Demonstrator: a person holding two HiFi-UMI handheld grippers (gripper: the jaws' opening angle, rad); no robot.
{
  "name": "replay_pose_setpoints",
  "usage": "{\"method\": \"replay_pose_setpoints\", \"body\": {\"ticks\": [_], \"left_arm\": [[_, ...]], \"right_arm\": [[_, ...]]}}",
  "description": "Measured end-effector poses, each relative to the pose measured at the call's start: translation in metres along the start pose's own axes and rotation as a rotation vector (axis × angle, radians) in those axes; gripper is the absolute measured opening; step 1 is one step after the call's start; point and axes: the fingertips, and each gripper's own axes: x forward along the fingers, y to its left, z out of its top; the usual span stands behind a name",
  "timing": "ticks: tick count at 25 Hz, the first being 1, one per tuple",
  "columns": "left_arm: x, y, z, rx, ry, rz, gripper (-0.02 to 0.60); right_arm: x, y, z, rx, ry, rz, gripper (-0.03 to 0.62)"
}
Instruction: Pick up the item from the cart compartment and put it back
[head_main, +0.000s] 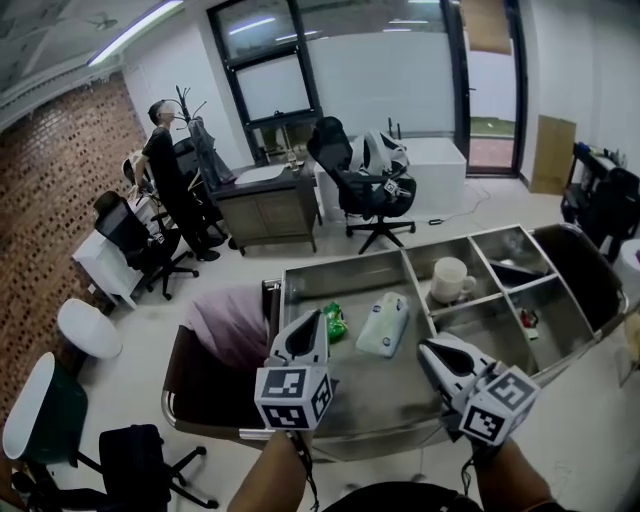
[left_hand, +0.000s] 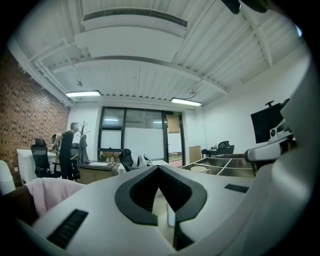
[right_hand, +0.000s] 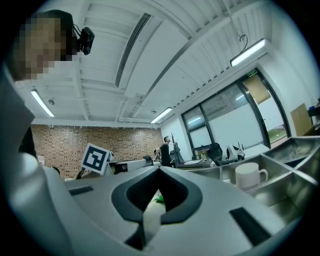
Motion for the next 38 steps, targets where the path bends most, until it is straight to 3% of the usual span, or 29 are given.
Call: {"method": "replay_pose_setpoints", "body": {"ticks": [19, 26, 38], "left_arm": [[-0.080, -0.025, 0.000, -0.009, -0.044, -0.030, 0.000], [-0.079, -0.022, -0.018, -0.033, -0.023, -0.018, 0.000], [-0.076, -0.024, -0.014, -0.022, -0.026, -0.018, 0.000]], "right_arm": [[0.002, 0.014, -0.001, -0.011, -0.001, 0.010, 0.015], [0.004, 0.013, -0.002, -0.046, 0.010, 0.001, 0.015], [0.006, 0.015, 0.000, -0.061, 0.011, 0.001, 0.014]]}}
